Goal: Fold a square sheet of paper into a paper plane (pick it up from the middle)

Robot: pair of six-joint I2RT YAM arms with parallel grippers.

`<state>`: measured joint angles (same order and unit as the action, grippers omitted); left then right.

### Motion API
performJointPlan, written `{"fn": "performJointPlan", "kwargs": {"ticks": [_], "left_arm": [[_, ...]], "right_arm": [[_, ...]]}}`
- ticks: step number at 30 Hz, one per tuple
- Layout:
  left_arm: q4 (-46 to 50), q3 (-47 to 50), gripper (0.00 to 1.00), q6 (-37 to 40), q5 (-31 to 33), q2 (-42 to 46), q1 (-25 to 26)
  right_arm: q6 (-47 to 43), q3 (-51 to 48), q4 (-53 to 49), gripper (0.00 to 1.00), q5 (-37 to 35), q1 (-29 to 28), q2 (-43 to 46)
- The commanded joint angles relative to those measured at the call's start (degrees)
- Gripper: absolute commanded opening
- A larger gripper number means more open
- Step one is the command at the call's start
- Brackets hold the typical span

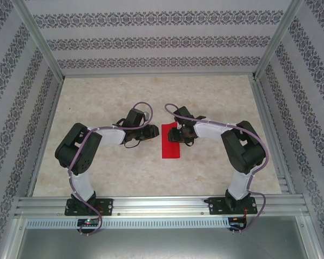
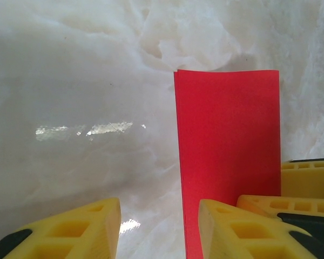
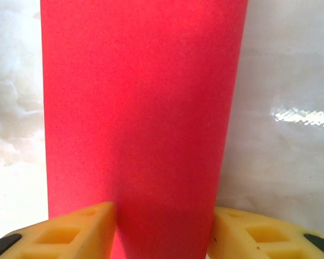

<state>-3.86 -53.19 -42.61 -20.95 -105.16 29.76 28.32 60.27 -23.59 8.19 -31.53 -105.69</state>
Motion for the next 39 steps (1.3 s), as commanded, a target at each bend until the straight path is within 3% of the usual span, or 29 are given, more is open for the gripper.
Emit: {"fn": "performJointPlan", "kwargs": {"ticks": [1, 20, 39], "left_arm": [[-1.4, -1.8, 0.42, -0.5, -1.9, -0.7, 0.6], [-1.6, -2.8, 0.32, -0.2, -3.3, -1.8, 0.8], [0.0, -3.4, 0.32, 0.4, -2.4, -2.1, 0.8]], "right_arm": [[-1.8, -3.4, -1.8, 0.50, -4.9, -0.5, -7.9], [-1.6, -3.2, -1.7, 0.51, -5.5, -0.7, -9.4], [-2.4, -3.4, -2.0, 0.50, -6.1, -0.5, -9.7]]}}
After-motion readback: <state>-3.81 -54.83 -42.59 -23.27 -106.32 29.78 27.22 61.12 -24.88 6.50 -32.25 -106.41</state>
